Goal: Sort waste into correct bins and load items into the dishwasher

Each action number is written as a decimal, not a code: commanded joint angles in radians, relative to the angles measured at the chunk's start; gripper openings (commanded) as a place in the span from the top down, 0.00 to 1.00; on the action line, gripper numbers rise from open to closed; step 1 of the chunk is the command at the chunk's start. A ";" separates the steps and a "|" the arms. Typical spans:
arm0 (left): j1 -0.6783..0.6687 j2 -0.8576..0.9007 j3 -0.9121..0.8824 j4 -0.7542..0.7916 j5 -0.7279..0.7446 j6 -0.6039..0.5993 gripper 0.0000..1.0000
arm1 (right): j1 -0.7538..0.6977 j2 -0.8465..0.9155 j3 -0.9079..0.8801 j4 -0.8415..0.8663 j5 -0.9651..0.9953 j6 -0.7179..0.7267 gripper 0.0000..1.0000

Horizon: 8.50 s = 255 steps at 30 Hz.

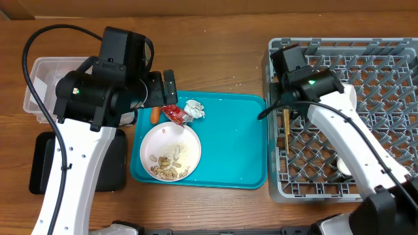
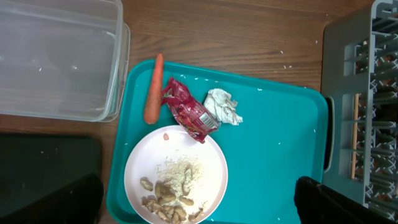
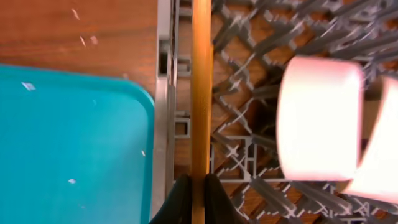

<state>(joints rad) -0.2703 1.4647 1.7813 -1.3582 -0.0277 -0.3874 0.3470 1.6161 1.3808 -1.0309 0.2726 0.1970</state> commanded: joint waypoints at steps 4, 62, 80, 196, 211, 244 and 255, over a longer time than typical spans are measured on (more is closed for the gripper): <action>0.002 0.007 0.015 0.001 -0.009 -0.009 0.00 | -0.005 0.019 -0.017 -0.022 -0.012 -0.013 0.68; 0.002 0.007 0.015 0.064 0.080 -0.033 0.00 | 0.025 -0.440 0.080 -0.049 -0.201 0.015 0.00; -0.096 0.132 -0.002 0.066 0.031 0.037 0.08 | 0.025 -0.362 0.080 -0.048 -0.201 0.016 0.00; 0.010 0.437 -0.040 0.148 -0.171 -0.226 0.96 | 0.025 -0.357 0.079 -0.049 -0.201 0.015 0.00; 0.356 0.438 -0.027 0.125 -0.222 -0.462 0.37 | 0.025 -0.357 0.079 -0.049 -0.201 0.015 0.00; -0.021 0.719 -0.106 0.223 -0.313 -0.037 0.43 | 0.025 -0.357 0.079 -0.049 -0.201 0.015 0.00; -0.008 0.728 -0.113 0.227 -0.320 -0.039 0.42 | 0.025 -0.357 0.079 -0.049 -0.201 0.015 0.00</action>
<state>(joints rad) -0.2771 2.1811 1.6833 -1.1320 -0.3267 -0.4122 0.3683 1.2613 1.4372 -1.0847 0.0746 0.2092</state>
